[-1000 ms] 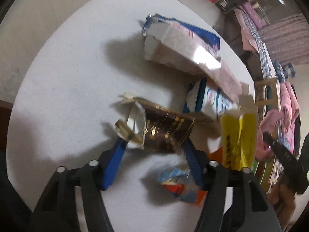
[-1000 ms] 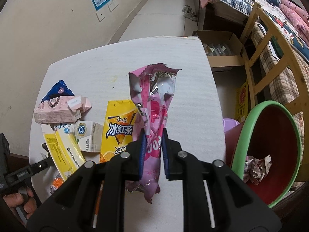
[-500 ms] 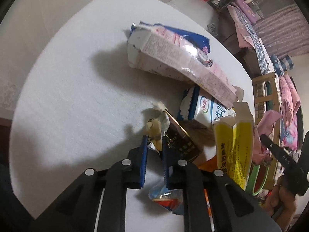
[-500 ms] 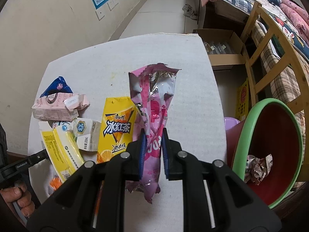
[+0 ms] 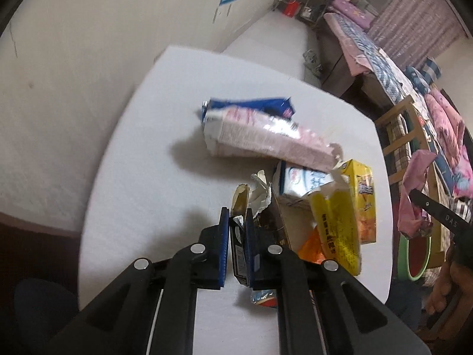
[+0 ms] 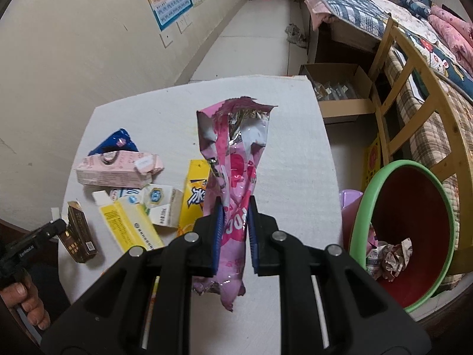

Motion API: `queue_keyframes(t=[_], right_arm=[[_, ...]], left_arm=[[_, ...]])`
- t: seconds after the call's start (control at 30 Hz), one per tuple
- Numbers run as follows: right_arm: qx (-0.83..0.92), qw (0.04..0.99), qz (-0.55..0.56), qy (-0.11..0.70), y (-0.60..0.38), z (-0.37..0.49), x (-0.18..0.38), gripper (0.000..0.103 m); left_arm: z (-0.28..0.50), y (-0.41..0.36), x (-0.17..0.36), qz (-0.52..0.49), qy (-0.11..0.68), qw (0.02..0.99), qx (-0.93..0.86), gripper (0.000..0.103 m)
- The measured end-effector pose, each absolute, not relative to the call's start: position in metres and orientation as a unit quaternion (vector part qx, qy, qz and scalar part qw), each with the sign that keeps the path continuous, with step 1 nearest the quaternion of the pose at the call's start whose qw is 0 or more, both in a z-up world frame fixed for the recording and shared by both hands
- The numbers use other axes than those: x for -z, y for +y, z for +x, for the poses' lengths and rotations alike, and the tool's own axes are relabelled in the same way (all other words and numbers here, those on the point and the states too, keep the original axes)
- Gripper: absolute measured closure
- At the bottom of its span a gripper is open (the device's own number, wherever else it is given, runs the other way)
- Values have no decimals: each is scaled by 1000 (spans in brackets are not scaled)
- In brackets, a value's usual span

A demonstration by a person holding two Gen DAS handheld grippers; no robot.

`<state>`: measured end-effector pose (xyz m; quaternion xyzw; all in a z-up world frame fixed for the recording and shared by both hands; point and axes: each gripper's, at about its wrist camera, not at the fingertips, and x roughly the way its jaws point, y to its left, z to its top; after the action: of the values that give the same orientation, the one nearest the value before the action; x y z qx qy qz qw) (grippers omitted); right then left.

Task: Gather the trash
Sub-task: 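Carry the held brown-gold and pink wrappers over the red bin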

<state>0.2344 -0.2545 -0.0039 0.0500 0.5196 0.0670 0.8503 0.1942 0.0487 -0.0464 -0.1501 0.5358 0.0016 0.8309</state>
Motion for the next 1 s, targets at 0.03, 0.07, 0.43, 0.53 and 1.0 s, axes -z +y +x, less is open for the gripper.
queue_keyframes(t=[0.03,0.07,0.43,0.53,1.0], right_arm=[[-68,852,51,517,-255,231,1,87],[-68,853,52,514,-256,228,-2,87],[-69,864,74,493,-281,199,-25,87],[-67,868,82,486,-293,193,-32,87],[-11,880,115,461,-392,160,-49,87]], left_arm=[[193,49,41,-144,532,834,0,96],[193,47,34,-135,527,839,2,96],[190,-1,-19,-76,493,866,39,96],[189,-21,-31,-63,486,870,52,96],[187,-149,-62,-8,471,871,144,96]])
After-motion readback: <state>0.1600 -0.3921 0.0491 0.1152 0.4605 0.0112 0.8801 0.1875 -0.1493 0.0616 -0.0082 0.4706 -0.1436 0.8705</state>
